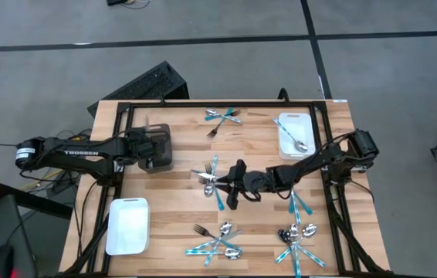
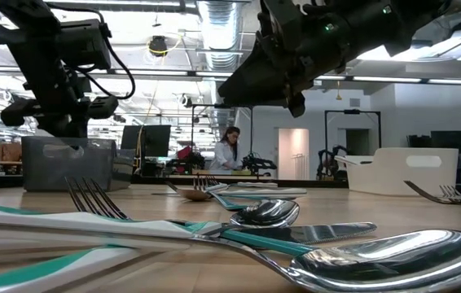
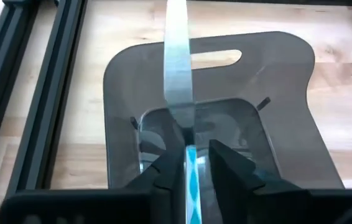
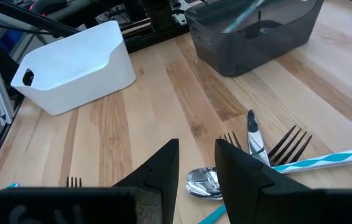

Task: Sort silverware by color (type)
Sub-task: Adjust the black bin

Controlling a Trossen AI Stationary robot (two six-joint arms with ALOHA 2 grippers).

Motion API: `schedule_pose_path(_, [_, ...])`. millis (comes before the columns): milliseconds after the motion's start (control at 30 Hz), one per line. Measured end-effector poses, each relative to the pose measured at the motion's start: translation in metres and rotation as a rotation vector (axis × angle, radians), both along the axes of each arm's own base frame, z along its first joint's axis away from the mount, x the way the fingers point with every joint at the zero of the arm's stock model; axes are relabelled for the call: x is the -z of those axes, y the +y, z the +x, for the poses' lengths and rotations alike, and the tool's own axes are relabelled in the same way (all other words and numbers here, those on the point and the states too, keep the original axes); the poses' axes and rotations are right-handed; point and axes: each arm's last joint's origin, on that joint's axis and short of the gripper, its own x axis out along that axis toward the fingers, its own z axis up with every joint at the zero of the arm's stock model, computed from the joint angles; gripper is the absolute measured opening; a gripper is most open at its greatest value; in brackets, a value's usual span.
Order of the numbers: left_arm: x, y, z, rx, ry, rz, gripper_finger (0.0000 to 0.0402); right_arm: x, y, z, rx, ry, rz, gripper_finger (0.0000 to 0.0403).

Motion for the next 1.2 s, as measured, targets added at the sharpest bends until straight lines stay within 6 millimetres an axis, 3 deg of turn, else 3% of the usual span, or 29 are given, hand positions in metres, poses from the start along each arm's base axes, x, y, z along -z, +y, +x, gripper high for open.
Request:
schedule_pose_path(200, [-0.001, 0.001, 0.001, 0.01, 0.007, 0.021, 0.016, 0.0, 0.001, 0.0, 0.0, -0.001, 0.004, 0.0128])
schedule_pose_path(333, [-0.011, -0.004, 0.01, 0.131, 0.019, 0.01, 0.0201, 0.0, 0.001, 0.0, 0.001, 0.0, 0.01, 0.0128])
schedule_pose_path(567, [-0.064, -0.043, 0.058, 0.774, -0.067, 0.22, 0.021, 0.001, -0.006, 0.001, 0.02, 0.005, 0.008, 0.0128])
schedule_pose_path(667, [-0.07, -0.063, 0.071, 0.977, -0.156, 0.232, 0.021, 0.001, -0.011, 0.002, 0.034, 0.005, 0.008, 0.0128])
schedule_pose_path(767, [-0.056, -0.078, 0.076, 1.042, -0.12, 0.153, 0.021, 0.001, -0.011, 0.002, 0.037, 0.005, 0.008, 0.0128])
schedule_pose_path(967, [-0.008, -0.103, 0.08, 0.961, 0.085, -0.008, 0.021, 0.001, -0.003, 0.0, 0.012, 0.013, 0.003, 0.0128])
schedule_pose_path(1200, [0.018, -0.096, 0.071, 0.759, 0.259, -0.066, 0.021, 0.001, -0.005, 0.0, 0.016, 0.013, 0.004, 0.0128])
